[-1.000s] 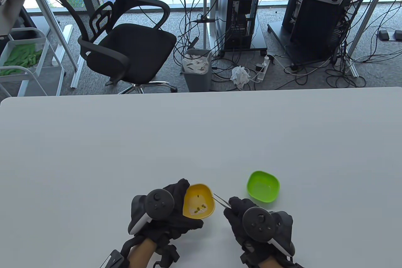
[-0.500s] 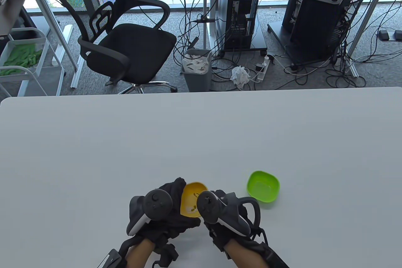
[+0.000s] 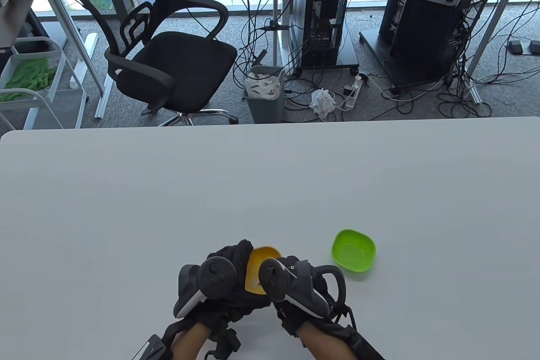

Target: Pick mung beans with tweezers into small dish

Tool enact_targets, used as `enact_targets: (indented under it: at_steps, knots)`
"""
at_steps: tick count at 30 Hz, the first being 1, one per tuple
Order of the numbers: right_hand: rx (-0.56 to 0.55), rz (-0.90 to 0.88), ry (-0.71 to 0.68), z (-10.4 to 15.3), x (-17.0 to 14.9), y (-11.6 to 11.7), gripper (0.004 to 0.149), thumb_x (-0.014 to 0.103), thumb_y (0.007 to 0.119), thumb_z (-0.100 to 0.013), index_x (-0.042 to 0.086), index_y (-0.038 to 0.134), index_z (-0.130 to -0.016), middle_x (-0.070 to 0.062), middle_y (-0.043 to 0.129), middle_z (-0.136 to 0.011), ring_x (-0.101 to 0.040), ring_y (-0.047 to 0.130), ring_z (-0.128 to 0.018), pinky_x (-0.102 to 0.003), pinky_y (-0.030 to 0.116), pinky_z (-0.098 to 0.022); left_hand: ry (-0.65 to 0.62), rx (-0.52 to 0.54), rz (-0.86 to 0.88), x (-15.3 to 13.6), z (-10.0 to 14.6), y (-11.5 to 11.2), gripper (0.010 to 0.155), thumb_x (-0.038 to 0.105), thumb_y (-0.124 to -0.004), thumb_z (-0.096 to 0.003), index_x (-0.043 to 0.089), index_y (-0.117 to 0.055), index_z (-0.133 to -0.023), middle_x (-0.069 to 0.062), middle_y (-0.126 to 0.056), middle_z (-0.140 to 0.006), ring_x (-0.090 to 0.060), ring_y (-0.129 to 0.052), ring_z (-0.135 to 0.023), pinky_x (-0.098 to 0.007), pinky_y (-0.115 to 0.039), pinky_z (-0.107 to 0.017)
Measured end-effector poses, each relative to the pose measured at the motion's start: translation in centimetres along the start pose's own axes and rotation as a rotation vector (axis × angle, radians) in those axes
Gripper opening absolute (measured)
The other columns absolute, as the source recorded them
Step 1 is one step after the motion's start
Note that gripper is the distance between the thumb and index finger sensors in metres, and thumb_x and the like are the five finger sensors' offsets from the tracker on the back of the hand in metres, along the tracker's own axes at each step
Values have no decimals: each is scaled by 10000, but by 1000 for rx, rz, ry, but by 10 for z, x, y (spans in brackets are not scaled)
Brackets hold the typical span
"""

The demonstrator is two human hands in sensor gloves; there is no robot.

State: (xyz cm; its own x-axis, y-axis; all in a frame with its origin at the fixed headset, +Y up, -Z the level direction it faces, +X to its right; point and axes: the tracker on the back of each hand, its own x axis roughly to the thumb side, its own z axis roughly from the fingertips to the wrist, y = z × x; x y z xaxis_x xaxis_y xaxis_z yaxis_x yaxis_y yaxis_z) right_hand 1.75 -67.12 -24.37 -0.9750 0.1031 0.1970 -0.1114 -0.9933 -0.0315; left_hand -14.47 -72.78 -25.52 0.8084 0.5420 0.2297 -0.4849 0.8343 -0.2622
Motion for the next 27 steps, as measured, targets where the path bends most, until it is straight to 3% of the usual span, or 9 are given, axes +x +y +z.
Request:
enact_targets:
  at_steps: [7, 10, 14, 18, 27]
  knots:
    - [-88, -92, -1, 7, -14, -16, 349, 314, 916, -454, 45, 985, -665, -150, 988, -462, -82, 925, -197, -278, 868, -126, 4, 3, 8, -1, 0, 1, 1221, 644, -983, -324, 125, -239, -1141, -122, -367, -1173, -442, -348, -1102, -670, -218, -773]
    - [-164, -168, 85, 16, -50, -39, 349, 313, 915, -455, 44, 985, -665, -150, 988, -462, -82, 925, -197, -279, 868, -126, 13, 9, 14, -5, 0, 5, 1218, 642, -983, -326, 126, -239, -1141, -120, -365, -1174, -441, -345, -1103, -670, -216, -774]
    - [-217, -215, 236, 25, -105, -52, 346, 307, 915, -457, 40, 984, -667, -154, 987, -463, -85, 925, -198, -281, 867, -126, 13, 18, 32, -7, 0, 8, 1218, 638, -986, -327, 126, -239, -1141, -121, -365, -1174, -441, -343, -1104, -670, -213, -775]
    - [-218, -233, 366, 31, -154, -43, 348, 307, 915, -457, 37, 985, -665, -156, 987, -460, -85, 925, -196, -281, 868, -119, -5, 21, 18, -4, 0, 8, 1217, 643, -982, -327, 126, -240, -1141, -121, -364, -1174, -441, -344, -1104, -669, -217, -774]
    - [-130, -264, 469, 28, -182, -17, 349, 307, 914, -456, 35, 985, -664, -157, 987, -461, -88, 927, -198, -285, 870, -122, -44, 45, 6, 0, 8, 8, 1217, 657, -973, -324, 118, -248, -1139, -126, -379, -1168, -447, -363, -1095, -672, -238, -765]
